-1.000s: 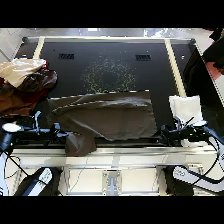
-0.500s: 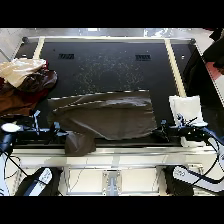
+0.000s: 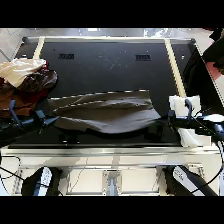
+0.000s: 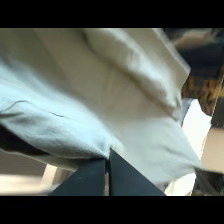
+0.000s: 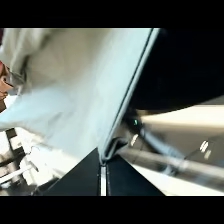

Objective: Fold the shirts.

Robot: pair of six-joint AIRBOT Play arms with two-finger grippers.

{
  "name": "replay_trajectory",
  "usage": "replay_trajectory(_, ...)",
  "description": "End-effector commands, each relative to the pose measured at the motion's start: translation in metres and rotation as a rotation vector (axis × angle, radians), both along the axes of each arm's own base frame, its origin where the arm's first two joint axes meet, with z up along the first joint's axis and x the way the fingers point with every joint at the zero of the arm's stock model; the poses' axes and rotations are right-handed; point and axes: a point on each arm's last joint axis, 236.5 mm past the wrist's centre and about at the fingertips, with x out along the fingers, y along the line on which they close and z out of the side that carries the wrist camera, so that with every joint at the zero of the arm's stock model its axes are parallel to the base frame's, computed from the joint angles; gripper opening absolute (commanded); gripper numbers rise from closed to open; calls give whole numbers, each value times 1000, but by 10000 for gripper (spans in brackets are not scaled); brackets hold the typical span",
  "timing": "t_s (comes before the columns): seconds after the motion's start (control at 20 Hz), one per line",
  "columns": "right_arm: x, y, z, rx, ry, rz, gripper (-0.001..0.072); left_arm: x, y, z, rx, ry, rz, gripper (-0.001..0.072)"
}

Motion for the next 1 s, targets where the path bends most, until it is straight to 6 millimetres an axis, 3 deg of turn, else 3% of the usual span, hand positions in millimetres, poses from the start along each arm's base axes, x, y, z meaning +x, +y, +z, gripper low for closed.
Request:
replay_trajectory(0.0, 21, -5, 47, -59, -151, -9, 7, 9, 13, 17, 27, -56, 24, 12)
replay_trajectory(0.15, 65, -5, 75, -171, -303, -37, 7, 16, 44, 0, 143, 19, 33, 11)
replay_trajectory(0.25, 101, -8, 83, -285, -389, -59, 6, 30, 66, -9, 213, 62, 21, 11)
replay_trajectory(0.35, 129, -10, 64, -350, -344, -72, 6, 53, 74, -24, 287, 93, -53, 11)
replay_trajectory(0.5, 156, 3, 14, -343, -219, -31, 6, 101, 74, -49, 375, 101, -108, 11)
replay_trajectory(0.75, 204, 10, -45, -325, -112, -77, 7, 161, 46, -96, 446, 99, -201, 11)
replay_trajectory(0.95, 222, 1, -67, -347, -104, -126, 7, 187, 76, -126, 595, 142, -111, 11)
